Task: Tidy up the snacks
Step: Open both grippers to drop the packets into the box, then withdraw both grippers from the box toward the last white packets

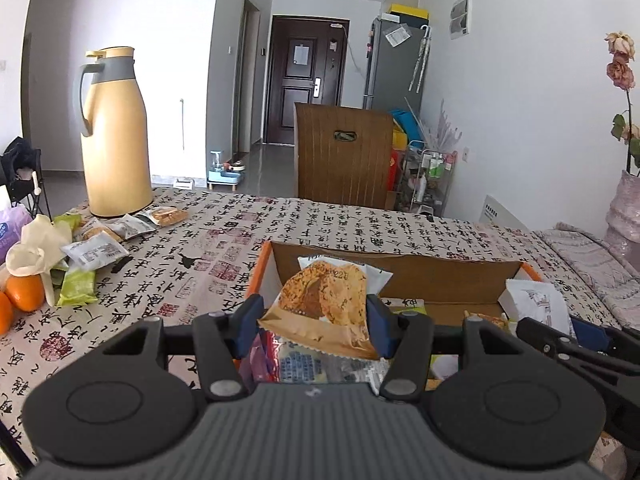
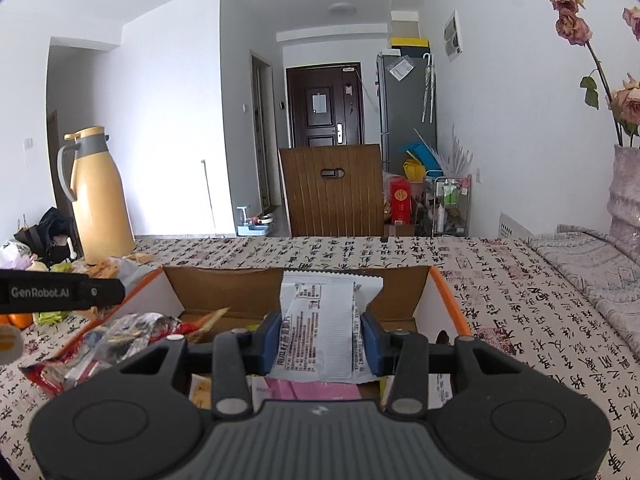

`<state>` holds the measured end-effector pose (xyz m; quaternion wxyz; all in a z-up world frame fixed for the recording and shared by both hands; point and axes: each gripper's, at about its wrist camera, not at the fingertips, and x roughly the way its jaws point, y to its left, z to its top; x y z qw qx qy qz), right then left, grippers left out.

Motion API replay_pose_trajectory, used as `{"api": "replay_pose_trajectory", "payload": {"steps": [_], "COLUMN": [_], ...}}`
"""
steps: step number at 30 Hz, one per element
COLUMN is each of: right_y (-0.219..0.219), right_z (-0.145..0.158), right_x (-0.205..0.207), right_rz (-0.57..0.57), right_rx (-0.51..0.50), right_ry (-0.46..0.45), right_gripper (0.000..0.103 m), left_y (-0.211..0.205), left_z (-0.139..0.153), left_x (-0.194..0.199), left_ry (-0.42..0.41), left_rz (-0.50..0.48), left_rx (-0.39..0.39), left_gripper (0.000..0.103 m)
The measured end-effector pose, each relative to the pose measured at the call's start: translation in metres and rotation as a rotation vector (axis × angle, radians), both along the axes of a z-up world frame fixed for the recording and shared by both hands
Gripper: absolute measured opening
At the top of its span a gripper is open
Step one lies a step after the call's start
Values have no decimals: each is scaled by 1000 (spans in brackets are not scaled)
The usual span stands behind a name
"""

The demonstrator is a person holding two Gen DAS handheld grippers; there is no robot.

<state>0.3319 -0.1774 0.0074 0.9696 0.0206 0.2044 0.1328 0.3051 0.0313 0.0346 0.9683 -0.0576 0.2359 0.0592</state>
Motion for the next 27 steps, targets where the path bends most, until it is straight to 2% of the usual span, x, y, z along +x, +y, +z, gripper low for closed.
{"api": "replay_pose_trajectory", "payload": {"steps": [5,8,9,10,12,14,15,17,27], "right_y": [-2,-4,-5,-5,-6,-8,-9,-13,-15], "right_z": [0,1,1,1,2,4,5,7,9], "right_x": [0,0,-1,-1,-4,-6,-8,-10,-13], "right_rz": [-2,-7,-7,-11,-21,-30,-37,-46,-46], "right_rx": [2,10,12,14,14,21,26,38,49], "right_ry": [3,5,4,3,-10,-22,-29,-37,-33], "right_gripper": [43,44,47,55,68,87,91,102,103], "left_y": [0,1,1,1,1,3,3,4,6], "left_z": [1,3,4,5,7,8,8,10,14], "left_x": [-2,-6,-7,-9,-12,-13,-14,-15,-20], "left_ry": [0,-14,-23,-31,-49,-56,-61,-68,-74], "left_rz": [18,24,27,31,38,37,47,52,46], "left_rx": [-6,-11,-10,-10,-12,-22,-26,-31,-52], "left_gripper": [57,66,74,84,90,99,103,103,103]}}
